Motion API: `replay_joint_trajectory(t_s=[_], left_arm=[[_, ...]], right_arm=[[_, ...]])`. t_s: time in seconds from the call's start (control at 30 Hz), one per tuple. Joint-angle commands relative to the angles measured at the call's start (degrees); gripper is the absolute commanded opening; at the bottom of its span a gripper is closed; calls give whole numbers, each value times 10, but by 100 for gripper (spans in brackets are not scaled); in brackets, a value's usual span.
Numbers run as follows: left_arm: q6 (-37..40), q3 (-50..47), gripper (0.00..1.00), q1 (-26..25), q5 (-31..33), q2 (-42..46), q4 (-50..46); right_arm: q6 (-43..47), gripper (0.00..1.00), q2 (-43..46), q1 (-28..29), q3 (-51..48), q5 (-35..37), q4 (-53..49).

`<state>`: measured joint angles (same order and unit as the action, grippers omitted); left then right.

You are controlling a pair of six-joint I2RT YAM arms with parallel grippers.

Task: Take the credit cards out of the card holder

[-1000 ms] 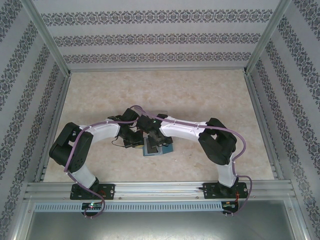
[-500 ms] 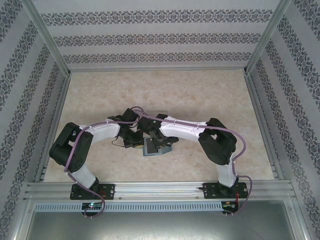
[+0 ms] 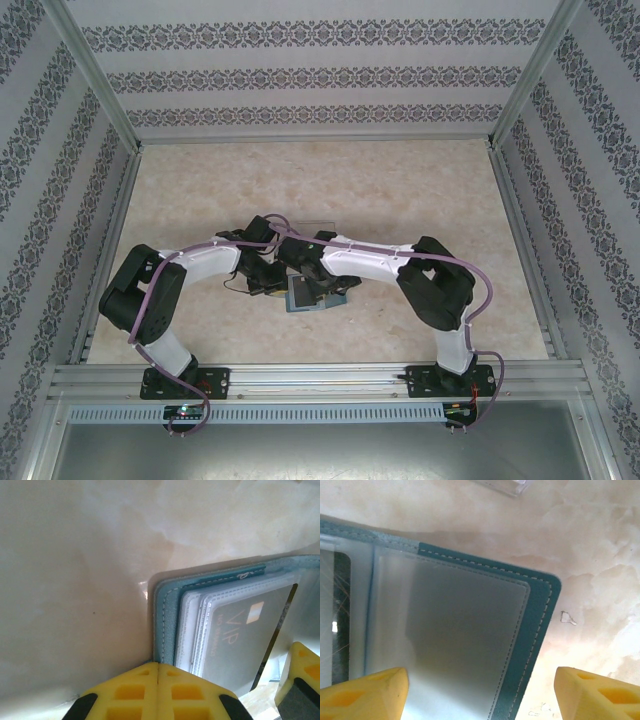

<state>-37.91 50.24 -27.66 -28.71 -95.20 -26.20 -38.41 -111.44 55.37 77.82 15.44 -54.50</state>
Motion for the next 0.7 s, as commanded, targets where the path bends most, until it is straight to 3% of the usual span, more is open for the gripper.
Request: replay_joint_trajectory(t_s=[0.0, 0.67], left_arm=[[18, 27, 3, -5, -4, 5, -24], [-5, 56, 3, -30, -12, 25, -26]], right_arm=[[1, 77, 26, 5, -14, -16, 2], [-3, 72, 128, 3, -1, -66, 15]])
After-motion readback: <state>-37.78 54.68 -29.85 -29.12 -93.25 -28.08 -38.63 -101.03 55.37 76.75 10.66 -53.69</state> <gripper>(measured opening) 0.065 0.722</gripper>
